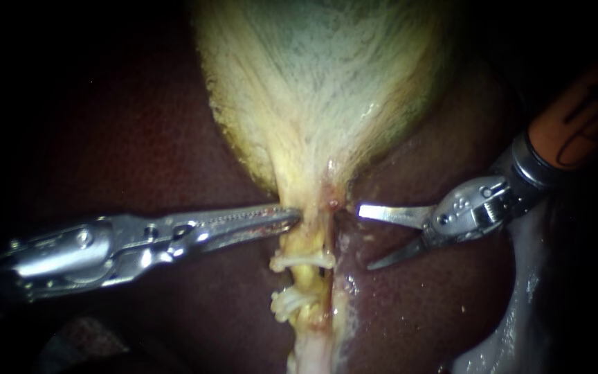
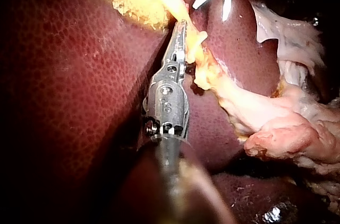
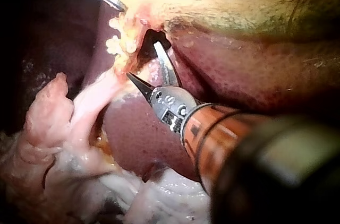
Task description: Go to the cutting position left tube
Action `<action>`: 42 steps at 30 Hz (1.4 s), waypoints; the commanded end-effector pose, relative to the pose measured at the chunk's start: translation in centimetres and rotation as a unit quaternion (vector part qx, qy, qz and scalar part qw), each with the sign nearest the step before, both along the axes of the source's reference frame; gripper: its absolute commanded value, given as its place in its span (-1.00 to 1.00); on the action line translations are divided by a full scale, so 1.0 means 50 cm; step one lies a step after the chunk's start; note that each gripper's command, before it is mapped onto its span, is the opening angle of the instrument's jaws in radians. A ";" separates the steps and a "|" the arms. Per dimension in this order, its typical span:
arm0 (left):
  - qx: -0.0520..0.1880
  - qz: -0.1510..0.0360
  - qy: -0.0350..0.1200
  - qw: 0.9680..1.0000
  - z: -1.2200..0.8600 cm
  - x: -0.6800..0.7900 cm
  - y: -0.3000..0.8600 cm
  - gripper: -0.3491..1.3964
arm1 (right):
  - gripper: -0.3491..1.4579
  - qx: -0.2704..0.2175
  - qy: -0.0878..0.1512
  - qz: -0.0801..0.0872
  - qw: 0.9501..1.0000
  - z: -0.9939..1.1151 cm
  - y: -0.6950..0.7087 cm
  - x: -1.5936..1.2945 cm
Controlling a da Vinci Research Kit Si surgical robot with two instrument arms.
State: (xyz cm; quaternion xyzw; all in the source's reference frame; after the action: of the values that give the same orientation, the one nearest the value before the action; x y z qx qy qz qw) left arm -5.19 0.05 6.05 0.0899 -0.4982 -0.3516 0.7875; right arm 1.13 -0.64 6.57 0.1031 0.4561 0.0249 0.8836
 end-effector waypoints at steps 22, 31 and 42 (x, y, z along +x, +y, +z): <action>0.006 -0.010 0.004 1.000 -0.0073 0.0101 0.0045 -0.61 | 0.84 0.102 -0.015 -0.014 0.995 0.0130 -0.0130 0.0114; 0.005 -0.012 0.005 1.000 -0.0088 0.0097 0.0029 -0.61 | 0.80 0.092 -0.035 0.004 0.995 0.0111 -0.0091 0.0086; 0.004 -0.012 0.006 1.000 -0.0101 0.0074 0.0013 -0.61 | 0.80 0.101 -0.031 -0.004 0.994 0.0147 -0.0101 0.0144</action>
State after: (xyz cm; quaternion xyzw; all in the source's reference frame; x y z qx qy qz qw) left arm -4.82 0.11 5.54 0.0853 -0.4937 -0.3635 0.7854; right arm 1.89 -1.16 7.32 0.1938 0.4245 0.0696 0.8817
